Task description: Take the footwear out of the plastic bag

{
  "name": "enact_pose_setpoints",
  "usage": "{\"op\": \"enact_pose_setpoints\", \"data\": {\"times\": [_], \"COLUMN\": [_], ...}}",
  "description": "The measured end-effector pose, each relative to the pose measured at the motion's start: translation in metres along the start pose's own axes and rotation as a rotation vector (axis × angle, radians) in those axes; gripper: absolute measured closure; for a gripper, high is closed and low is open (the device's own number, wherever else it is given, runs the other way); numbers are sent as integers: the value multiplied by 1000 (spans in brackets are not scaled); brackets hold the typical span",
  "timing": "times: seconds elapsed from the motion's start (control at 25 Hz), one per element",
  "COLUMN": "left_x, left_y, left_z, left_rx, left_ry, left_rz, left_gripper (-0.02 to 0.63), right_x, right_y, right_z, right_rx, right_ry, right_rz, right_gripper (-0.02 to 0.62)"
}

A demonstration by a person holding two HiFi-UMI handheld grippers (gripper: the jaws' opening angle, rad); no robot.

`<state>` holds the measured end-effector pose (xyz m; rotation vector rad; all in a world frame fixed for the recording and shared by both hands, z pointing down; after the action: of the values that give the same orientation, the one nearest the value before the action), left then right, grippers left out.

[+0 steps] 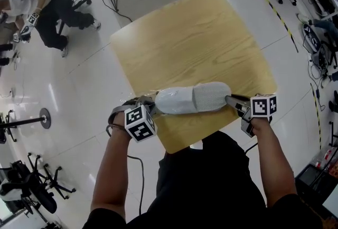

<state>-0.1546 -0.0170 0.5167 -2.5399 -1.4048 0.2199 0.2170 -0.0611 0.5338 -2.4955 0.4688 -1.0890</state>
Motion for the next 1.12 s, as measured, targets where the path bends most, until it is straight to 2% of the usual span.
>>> {"op": "enact_pose_setpoints", "data": {"times": [0.56, 0.84, 1.12], "left_x": [-13, -23, -25], "left_y": [-30, -42, -47], "left_z": [4, 9, 13], "left_rx": [-56, -75, -83], "left_ry": [84, 147, 173], "left_rz": [46, 103, 123], "left_gripper": [592, 592, 593], "right_x": [0, 5, 11], "right_y": [3, -1, -5], "right_z": [4, 14, 27], "right_rx": [-11, -3, 9], "right_ry": [-13, -26, -38], "right_rz": [23, 5, 3], "right_gripper": [503, 503, 503]}}
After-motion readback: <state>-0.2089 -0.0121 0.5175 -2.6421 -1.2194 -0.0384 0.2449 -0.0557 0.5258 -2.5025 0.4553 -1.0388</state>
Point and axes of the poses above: the fingertips, and each gripper's own axes: z backward along the fingers, x to its right, y out of its top, the point moved 9 cm from there along z, backward along the fingers, and after that the axes turned 13 degrees about z, right-handed, at the moved point
